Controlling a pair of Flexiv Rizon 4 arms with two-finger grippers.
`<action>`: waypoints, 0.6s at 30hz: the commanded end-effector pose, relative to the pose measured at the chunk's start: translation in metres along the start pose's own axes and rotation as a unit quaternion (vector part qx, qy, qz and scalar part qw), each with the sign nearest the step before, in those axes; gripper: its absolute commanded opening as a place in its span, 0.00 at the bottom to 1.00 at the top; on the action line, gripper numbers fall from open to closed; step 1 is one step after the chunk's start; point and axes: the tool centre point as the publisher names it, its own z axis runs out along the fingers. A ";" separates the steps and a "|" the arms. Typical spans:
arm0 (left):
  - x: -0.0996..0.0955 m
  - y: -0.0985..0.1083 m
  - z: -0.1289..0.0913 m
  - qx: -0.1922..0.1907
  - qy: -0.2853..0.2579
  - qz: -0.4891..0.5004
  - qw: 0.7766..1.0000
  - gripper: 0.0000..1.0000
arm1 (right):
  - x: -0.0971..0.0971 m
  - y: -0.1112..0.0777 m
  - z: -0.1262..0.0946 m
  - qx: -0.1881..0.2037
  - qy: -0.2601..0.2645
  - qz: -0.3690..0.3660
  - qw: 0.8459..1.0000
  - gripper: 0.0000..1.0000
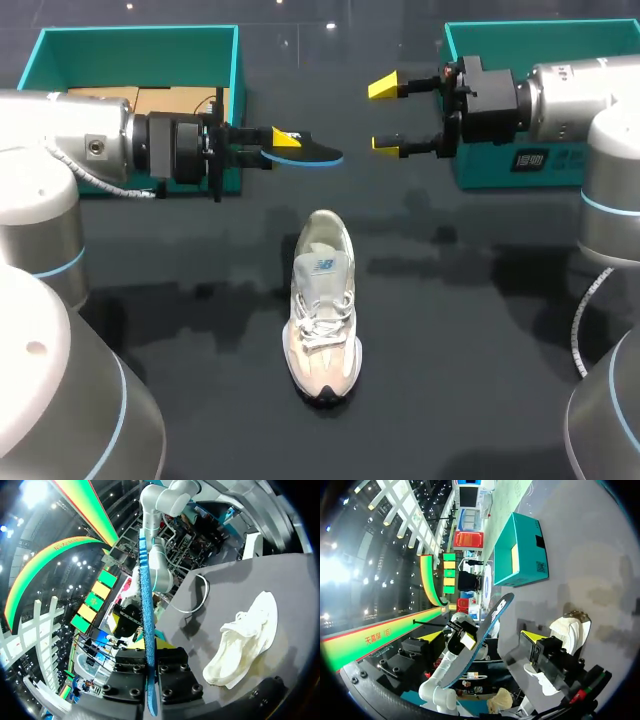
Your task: Take the shoe out of the shoebox, open the shoe tongue, remove and reinsert the insole, then place the shoe into the shoebox
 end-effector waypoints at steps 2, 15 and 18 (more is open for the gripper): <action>0.005 -0.009 -0.004 -0.017 -0.004 0.000 1.000 0.00 | -0.001 -0.001 -0.005 0.002 -0.006 0.000 1.000 1.00; -0.004 -0.014 -0.018 0.018 0.028 -0.217 0.976 0.00 | -0.001 -0.032 -0.062 -0.005 -0.017 0.004 1.000 1.00; -0.007 -0.016 -0.023 0.022 0.052 -0.314 0.948 0.00 | -0.004 -0.035 -0.065 -0.010 -0.018 0.007 1.000 1.00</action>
